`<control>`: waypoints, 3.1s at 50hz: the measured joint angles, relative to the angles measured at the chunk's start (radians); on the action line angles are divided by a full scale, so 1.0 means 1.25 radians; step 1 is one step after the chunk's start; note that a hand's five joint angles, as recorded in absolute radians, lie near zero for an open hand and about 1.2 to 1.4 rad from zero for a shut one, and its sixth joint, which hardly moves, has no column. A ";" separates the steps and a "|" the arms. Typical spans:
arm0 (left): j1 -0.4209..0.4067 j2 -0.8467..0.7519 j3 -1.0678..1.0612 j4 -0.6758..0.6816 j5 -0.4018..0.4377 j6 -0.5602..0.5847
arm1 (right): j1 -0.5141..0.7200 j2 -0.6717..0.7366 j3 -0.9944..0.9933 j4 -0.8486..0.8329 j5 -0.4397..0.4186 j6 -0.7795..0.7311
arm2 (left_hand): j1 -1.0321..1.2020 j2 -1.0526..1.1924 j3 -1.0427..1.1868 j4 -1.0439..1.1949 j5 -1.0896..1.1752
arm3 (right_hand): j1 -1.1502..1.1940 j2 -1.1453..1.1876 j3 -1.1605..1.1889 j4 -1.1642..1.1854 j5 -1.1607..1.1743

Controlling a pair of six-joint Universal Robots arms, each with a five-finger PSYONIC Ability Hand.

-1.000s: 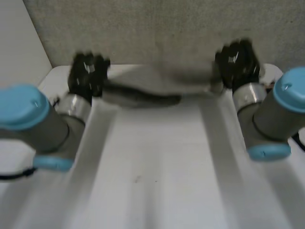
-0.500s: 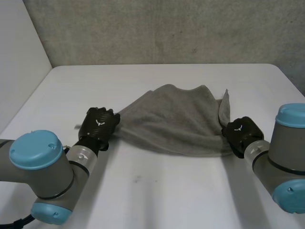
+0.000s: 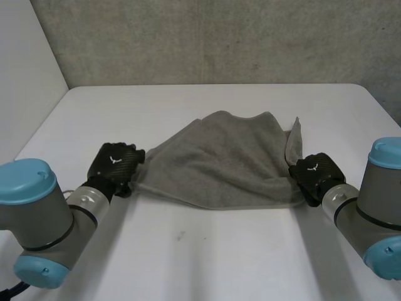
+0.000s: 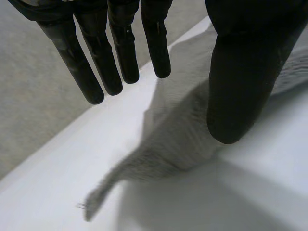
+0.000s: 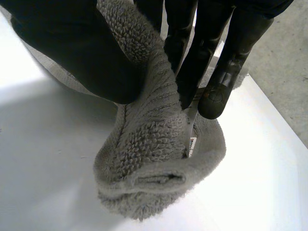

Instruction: Fold the towel.

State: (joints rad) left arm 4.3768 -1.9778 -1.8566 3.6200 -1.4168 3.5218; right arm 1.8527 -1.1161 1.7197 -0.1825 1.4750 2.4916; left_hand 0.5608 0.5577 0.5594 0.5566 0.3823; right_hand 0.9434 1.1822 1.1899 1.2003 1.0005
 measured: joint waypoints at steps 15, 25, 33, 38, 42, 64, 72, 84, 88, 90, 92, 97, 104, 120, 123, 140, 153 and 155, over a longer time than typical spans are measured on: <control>0.007 -0.061 0.034 0.009 0.015 -0.003 | -0.002 0.003 -0.001 -0.007 -0.004 -0.001 | 0.418 0.410 0.408 0.411 0.410 | 0.000 0.000 0.000 0.000 0.000; 0.032 -0.046 0.033 0.083 0.013 0.010 | -0.003 -0.044 -0.011 0.035 0.005 -0.011 | 0.485 0.524 0.521 0.524 0.509 | 0.000 0.000 0.000 0.000 0.000; 0.035 0.193 0.000 0.057 0.012 0.032 | -0.004 -0.241 -0.074 0.208 0.004 -0.014 | 0.487 0.527 0.525 0.528 0.509 | 0.000 0.000 0.000 0.000 0.000; 0.036 0.381 0.007 -0.018 0.016 0.037 | -0.006 -0.326 -0.180 0.378 -0.002 -0.027 | 0.487 0.528 0.525 0.528 0.509 | 0.000 0.000 0.000 0.000 0.000; 0.036 0.466 0.035 -0.109 0.030 0.039 | -0.006 -0.343 -0.252 0.497 -0.003 -0.067 | 0.491 0.528 0.525 0.528 0.509 | 0.000 0.000 0.000 0.000 0.000; 0.024 -0.033 0.298 -0.296 0.036 0.201 | 0.062 0.051 -0.433 0.523 0.114 -0.180 | 0.491 0.528 0.525 0.528 0.509 | 0.000 0.000 0.000 0.000 0.000; 0.003 -0.090 0.562 -0.211 -0.035 0.202 | 0.088 0.096 -0.618 0.255 0.175 -0.142 | 0.491 0.528 0.526 0.528 0.509 | 0.000 0.000 0.000 0.000 0.000; -0.010 0.059 0.585 0.102 -0.134 0.083 | 0.085 -0.087 -0.488 -0.134 0.136 -0.029 | 0.495 0.528 0.526 0.529 0.517 | 0.000 0.000 0.004 0.000 0.001; -0.005 0.074 0.470 0.123 -0.130 0.068 | 0.081 -0.093 -0.422 -0.057 0.125 -0.023 | 0.498 0.528 0.526 0.528 0.517 | 0.000 0.000 0.004 0.000 0.001; -0.001 0.075 0.409 0.129 -0.127 0.065 | 0.079 -0.087 -0.394 -0.018 0.120 -0.023 | 0.498 0.528 0.526 0.529 0.517 | 0.000 0.000 0.004 0.000 0.001; 0.002 0.072 0.354 0.137 -0.125 0.064 | 0.078 -0.074 -0.370 0.015 0.114 -0.022 | 0.498 0.528 0.526 0.529 0.517 | 0.000 0.000 0.004 0.000 0.001; 0.009 0.021 0.191 0.199 -0.108 0.066 | 0.077 0.006 -0.325 0.068 0.082 -0.017 | 0.498 0.528 0.526 0.529 0.517 | 0.000 0.000 0.004 0.000 0.002; 0.010 -0.053 0.092 0.262 -0.095 0.071 | 0.076 0.131 -0.318 0.094 0.059 -0.014 | 0.498 0.528 0.526 0.529 0.517 | 0.000 0.000 0.004 0.000 0.002; 0.006 -0.015 -0.005 0.274 -0.091 0.070 | 0.040 0.073 -0.273 0.243 0.050 0.068 | 0.500 0.528 0.526 0.529 0.517 | -0.426 -0.570 -0.572 -0.588 -0.568; 0.002 0.010 -0.020 0.271 -0.092 0.069 | 0.024 0.018 -0.234 0.239 0.042 0.102 | 0.500 0.528 0.526 0.529 0.518 | -0.450 -0.598 -0.608 -0.624 -0.609; -0.042 0.148 -0.066 0.181 -0.093 0.064 | -0.098 -0.225 0.077 0.145 -0.110 0.121 | 0.500 0.528 0.526 0.529 0.517 | -0.450 -0.598 -0.608 -0.624 -0.609; -0.029 0.206 -0.055 0.131 -0.091 0.005 | -0.130 -0.240 0.181 0.123 -0.196 0.085 | 0.500 0.528 0.526 0.529 0.517 | -0.450 -0.598 -0.608 -0.623 -0.607; -0.023 0.205 -0.053 0.131 -0.091 -0.003 | -0.136 -0.234 0.190 0.113 -0.204 0.077 | 0.500 0.528 0.526 0.529 0.517 | -0.450 -0.598 -0.608 -0.623 -0.607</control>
State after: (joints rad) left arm 4.3482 -1.7215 -1.9231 3.7834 -1.5306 3.5175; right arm 1.6827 -1.4086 1.9567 -0.0418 1.2200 2.5880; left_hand 1.1852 1.2181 1.2166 1.2173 1.0287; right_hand 0.3813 0.4346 0.4297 0.4219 0.2422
